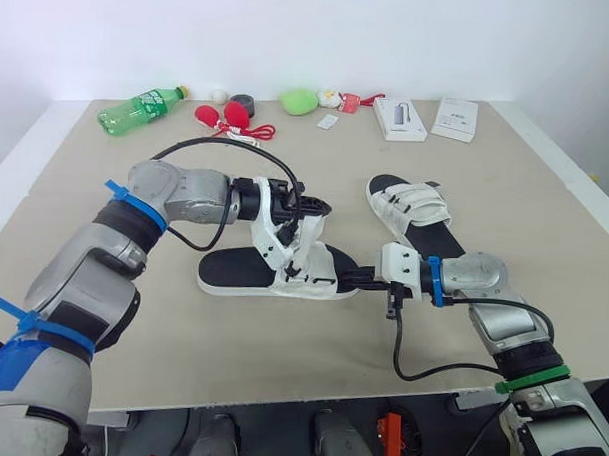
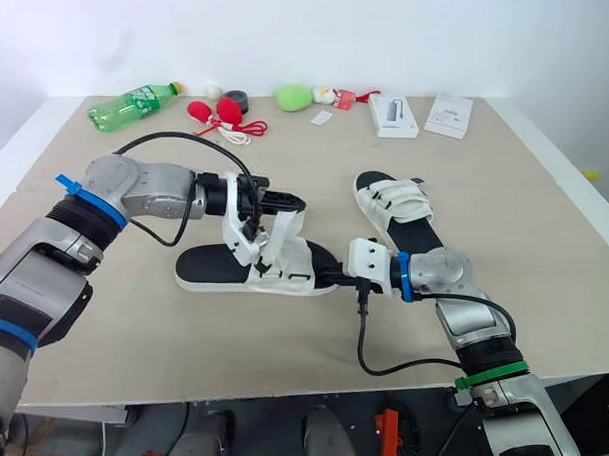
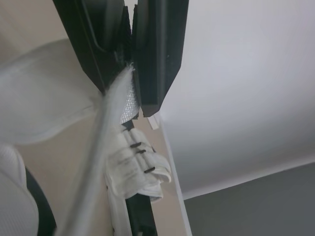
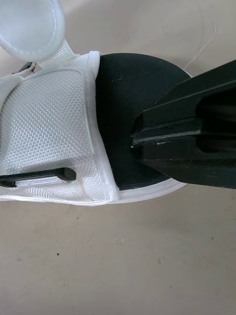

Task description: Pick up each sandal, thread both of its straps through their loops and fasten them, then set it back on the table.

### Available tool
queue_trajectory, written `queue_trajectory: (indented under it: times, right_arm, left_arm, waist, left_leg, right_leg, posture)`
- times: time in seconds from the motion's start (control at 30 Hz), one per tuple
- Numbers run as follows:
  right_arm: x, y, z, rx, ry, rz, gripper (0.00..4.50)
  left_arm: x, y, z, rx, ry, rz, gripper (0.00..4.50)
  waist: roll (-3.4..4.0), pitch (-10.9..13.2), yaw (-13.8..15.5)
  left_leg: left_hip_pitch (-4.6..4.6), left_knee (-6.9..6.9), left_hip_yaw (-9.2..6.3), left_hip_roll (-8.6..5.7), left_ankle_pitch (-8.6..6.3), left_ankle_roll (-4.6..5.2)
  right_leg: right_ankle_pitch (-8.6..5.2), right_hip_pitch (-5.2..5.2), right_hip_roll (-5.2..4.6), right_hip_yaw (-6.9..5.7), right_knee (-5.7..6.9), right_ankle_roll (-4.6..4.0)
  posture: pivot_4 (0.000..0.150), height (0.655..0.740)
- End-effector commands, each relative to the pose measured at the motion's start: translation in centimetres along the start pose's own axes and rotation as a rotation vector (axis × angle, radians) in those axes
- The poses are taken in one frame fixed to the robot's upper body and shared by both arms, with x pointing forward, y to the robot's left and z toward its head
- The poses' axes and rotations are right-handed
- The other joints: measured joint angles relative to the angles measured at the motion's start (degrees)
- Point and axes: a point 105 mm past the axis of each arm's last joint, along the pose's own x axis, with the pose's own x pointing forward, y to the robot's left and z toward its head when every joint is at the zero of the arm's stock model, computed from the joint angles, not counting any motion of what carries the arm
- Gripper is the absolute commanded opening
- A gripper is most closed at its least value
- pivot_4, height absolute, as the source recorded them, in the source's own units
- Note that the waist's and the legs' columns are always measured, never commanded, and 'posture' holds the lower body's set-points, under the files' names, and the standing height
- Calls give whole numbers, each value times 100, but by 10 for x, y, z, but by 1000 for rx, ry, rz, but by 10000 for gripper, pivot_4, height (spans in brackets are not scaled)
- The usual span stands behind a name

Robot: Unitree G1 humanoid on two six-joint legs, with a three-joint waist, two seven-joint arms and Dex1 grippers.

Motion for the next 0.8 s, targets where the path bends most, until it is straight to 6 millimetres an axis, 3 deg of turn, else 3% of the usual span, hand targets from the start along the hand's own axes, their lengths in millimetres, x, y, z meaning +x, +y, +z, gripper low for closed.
queue_trajectory:
  times: [0.03, 0.23, 0.27, 0.33, 0.57, 0.67, 0.8]
  right_arm:
    - [1, 11, -17, 37, 68, 47, 0]
    - [4, 12, -17, 38, 62, 50, 0]
    - [5, 11, -17, 38, 62, 50, 0]
    - [5, 11, -17, 36, 61, 51, 0]
    - [4, 12, -17, 34, 60, 57, 0]
    - [4, 12, -17, 33, 61, 59, 0]
    - [4, 12, -18, 33, 60, 64, 0]
  left_arm:
    - [-2, 8, 1, -124, 7, 34, 1313]
    - [-3, -15, 13, -246, 5, -60, 1313]
    - [-4, -16, 15, -266, 5, -63, 3332]
    - [-3, -10, 19, -350, -1, -20, 8869]
    - [-9, 1, 31, -694, -83, -51, 43040]
    - [-22, 4, 42, -845, -163, -117, 44853]
    - [-40, 9, 34, -1141, -161, -136, 44853]
  waist:
    - [0, 0, 0]
    - [0, 0, -1]
    - [0, 0, -2]
    - [0, 0, -3]
    - [1, -1, -4]
    - [2, -1, -14]
    - [2, -1, -13]
  left_leg:
    - [0, 0, 0, 0, 0, 0]
    - [0, 1, 0, 0, 0, 0]
    - [1, 1, 0, 1, 0, 0]
    - [2, 1, 0, 2, 1, 1]
    - [5, 3, -1, 3, 2, 4]
    - [6, 1, -1, 6, 2, 4]
    - [7, 2, -4, 8, 2, 5]
  right_leg:
    - [0, -1, 0, 0, 1, 0]
    - [1, 1, 0, 0, 1, -2]
    - [2, 1, 1, 0, 1, -3]
    - [3, 2, 1, 0, 2, -5]
    - [4, 3, 3, 0, 6, -7]
    - [1, 2, 6, -1, 7, -12]
    - [-1, 2, 8, -5, 11, -15]
  posture:
    - [1500, 7400]
    - [1500, 7400]
    - [1500, 7400]
    - [1500, 7400]
    - [1500, 7400]
    - [1500, 7400]
    - [1500, 7400]
